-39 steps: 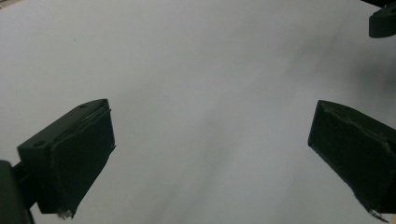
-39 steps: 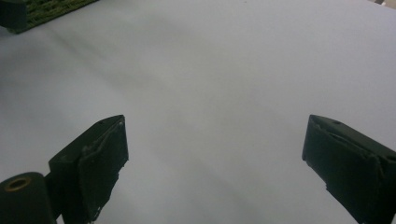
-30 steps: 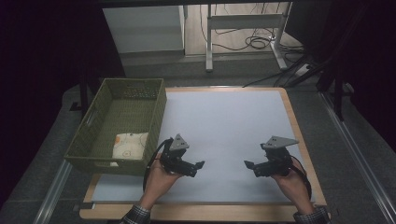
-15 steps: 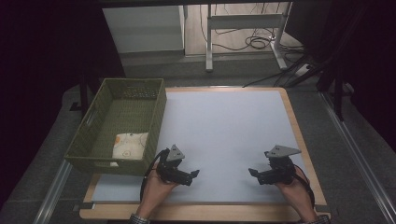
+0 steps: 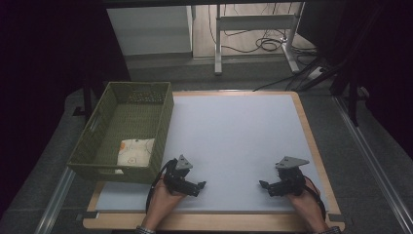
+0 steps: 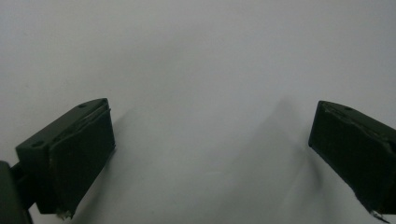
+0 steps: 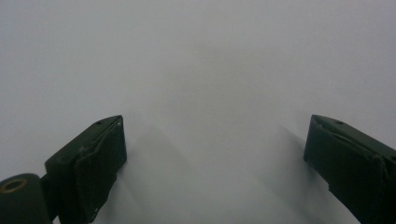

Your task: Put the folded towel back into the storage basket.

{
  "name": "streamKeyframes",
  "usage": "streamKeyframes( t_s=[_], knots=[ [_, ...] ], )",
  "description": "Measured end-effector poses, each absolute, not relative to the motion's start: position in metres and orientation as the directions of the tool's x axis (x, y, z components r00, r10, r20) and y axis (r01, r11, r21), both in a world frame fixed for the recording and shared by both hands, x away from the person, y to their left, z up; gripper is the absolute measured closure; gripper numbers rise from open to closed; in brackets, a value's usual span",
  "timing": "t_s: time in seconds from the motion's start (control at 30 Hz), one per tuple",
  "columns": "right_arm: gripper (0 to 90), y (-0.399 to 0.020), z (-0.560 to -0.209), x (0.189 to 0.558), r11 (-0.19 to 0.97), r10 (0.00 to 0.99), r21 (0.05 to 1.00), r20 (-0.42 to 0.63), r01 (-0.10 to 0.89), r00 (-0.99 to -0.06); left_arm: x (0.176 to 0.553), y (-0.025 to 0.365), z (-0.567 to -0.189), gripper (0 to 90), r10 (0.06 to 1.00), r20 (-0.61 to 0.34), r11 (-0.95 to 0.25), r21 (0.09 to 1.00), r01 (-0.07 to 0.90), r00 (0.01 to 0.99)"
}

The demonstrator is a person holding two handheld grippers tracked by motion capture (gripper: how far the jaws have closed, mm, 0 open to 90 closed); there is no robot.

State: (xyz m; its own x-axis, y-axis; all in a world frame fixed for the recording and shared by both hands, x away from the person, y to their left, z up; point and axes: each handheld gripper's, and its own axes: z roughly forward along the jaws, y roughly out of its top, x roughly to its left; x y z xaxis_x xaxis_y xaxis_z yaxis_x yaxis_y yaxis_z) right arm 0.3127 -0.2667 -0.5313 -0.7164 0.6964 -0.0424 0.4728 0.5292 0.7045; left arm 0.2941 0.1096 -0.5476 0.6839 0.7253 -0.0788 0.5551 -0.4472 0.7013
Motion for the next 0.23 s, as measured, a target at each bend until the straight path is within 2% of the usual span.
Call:
streamKeyframes(
  t_s=[0.07,0.23],
  knots=[
    [5.7,-0.2664,-0.5317,0.3123,0.53,0.696,0.705,-0.046,0.47,-0.716,0.2919,0.105,-0.5481,0.4,0.729,-0.032,-0.477,0.692,0.541,0.684],
    [5.6,-0.2666,-0.5324,0.312,0.53,0.697,0.706,-0.045,0.471,-0.716,0.292,0.1051,-0.5484,0.0,0.731,-0.033,-0.475,0.692,0.544,0.681]
  ],
)
